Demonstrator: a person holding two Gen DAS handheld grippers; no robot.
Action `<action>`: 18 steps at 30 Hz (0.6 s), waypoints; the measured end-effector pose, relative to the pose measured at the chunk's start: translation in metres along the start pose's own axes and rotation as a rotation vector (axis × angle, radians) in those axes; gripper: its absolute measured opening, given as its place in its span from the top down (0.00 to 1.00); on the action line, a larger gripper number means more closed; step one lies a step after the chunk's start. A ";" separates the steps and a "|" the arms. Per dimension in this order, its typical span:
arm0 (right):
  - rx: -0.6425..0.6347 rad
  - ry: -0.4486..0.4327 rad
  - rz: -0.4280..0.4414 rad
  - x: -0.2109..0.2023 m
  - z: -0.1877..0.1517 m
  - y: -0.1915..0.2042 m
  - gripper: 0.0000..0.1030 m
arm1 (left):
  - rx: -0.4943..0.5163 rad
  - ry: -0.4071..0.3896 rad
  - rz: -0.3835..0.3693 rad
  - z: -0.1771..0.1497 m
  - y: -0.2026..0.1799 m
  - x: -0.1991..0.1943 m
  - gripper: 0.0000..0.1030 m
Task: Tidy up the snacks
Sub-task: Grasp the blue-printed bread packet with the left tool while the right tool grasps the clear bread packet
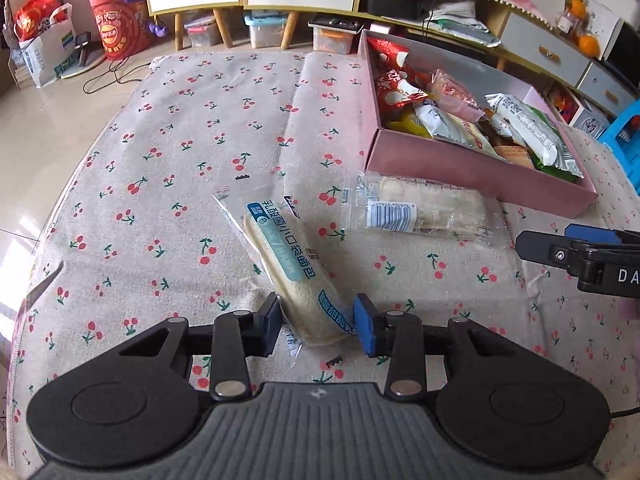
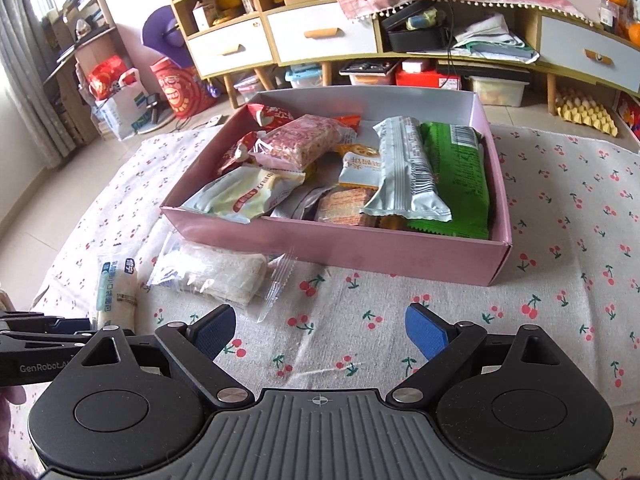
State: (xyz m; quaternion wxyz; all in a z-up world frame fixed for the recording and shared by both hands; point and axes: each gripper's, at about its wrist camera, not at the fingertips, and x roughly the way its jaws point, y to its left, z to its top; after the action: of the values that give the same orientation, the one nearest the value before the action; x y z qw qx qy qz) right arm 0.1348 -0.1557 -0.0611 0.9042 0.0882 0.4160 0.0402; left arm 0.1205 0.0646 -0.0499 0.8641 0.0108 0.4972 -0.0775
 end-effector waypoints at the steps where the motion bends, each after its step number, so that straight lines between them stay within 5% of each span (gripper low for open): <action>1: -0.001 0.001 0.013 0.002 0.000 0.002 0.09 | 0.006 -0.002 0.007 -0.001 0.002 -0.001 0.65; 7: 0.070 -0.012 0.071 0.012 0.004 0.012 0.17 | -0.038 0.017 -0.005 0.000 0.013 -0.001 0.56; 14: 0.054 -0.005 0.069 0.019 0.001 0.022 0.76 | -0.024 0.018 -0.014 0.002 0.015 0.000 0.56; 18: 0.012 0.027 0.075 0.014 -0.002 0.034 0.88 | -0.020 0.017 -0.006 0.003 0.019 0.001 0.47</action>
State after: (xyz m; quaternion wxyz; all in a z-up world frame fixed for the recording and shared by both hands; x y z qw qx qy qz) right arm 0.1425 -0.1201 -0.0666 0.8957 0.1089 0.4250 0.0729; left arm 0.1268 0.0831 -0.0502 0.8596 0.0014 0.5054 -0.0750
